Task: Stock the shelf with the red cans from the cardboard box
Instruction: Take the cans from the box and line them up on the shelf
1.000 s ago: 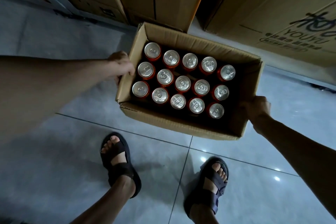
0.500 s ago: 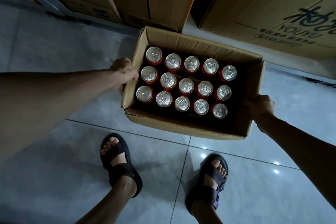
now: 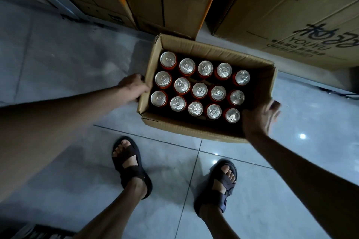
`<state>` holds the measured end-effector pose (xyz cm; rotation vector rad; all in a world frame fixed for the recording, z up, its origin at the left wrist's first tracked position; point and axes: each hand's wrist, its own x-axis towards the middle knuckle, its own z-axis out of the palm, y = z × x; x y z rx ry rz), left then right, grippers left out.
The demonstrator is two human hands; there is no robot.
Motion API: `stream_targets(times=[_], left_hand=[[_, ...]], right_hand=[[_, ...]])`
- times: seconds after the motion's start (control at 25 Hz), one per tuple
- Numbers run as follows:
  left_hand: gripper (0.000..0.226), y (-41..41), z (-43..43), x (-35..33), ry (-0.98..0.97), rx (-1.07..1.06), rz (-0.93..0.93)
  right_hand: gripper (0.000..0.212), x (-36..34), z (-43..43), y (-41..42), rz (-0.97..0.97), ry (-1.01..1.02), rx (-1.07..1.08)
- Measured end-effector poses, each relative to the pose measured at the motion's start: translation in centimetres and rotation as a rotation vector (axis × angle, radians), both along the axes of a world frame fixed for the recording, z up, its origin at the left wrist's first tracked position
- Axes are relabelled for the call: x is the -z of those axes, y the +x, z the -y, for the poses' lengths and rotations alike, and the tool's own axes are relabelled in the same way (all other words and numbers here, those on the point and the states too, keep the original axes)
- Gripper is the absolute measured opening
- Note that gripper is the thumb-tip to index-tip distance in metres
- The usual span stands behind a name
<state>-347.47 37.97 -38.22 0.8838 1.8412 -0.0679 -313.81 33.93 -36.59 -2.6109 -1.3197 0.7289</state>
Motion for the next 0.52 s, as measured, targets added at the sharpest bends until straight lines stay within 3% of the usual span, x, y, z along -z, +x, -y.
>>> stream_targets(times=[0.2,0.32,0.52], left_hand=[[0.030,-0.8,5.4,-1.3,-0.102,-0.093,0.151],[0.036,-1.3,6.2,-0.6,-0.009,-0.189,0.222],[0.035,-1.8,6.8,0.4,-0.008,-0.148,0.211]], right_hand=[[0.050,-0.8,1.0,-10.8,-0.227,-0.040,-0.860],[0.057,2.3,-0.9,-16.7,-0.213,-0.068,-1.053],[0.041,7.1,-0.7,-20.5,0.137,-0.159,-1.157]])
